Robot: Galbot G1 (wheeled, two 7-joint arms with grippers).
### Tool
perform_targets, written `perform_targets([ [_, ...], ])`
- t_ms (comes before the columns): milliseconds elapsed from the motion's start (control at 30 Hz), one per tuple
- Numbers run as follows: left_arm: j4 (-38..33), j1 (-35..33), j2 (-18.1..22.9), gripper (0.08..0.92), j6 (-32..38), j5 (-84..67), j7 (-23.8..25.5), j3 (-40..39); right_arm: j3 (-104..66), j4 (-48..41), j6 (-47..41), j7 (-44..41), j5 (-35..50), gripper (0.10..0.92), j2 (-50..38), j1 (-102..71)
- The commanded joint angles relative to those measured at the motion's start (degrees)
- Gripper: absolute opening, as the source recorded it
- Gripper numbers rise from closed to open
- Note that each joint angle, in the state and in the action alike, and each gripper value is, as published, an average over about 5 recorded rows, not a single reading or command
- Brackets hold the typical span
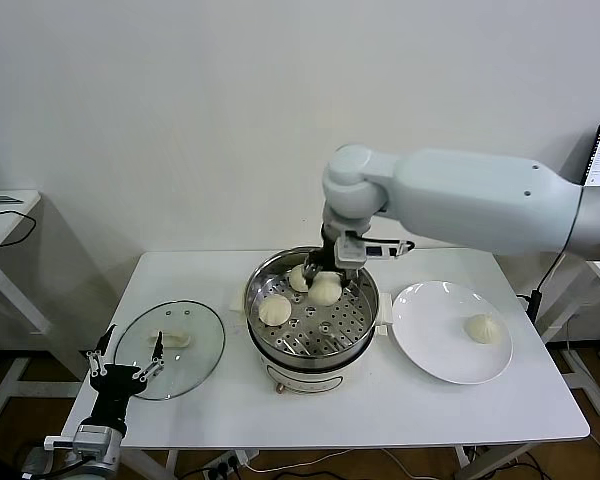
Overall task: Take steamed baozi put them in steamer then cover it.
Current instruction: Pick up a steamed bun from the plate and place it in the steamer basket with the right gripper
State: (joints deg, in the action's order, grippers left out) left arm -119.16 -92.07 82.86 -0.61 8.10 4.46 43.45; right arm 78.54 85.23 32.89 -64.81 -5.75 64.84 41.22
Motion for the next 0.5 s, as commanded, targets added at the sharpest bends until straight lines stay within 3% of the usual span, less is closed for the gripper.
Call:
perform_targets([
  [33, 0.2, 0.1, 0.0, 0.823, 0.0, -0.2, 0.0, 0.2, 2.0, 0.6, 1.9, 0.4, 0.6, 0.645, 3.7, -1.3],
  [500, 0.6, 0.1, -0.1, 0.823, -0.1, -0.3, 0.1, 0.7, 1.5, -1.1, 0.9, -0.4, -0.8, 0.645, 5.7, -7.6],
])
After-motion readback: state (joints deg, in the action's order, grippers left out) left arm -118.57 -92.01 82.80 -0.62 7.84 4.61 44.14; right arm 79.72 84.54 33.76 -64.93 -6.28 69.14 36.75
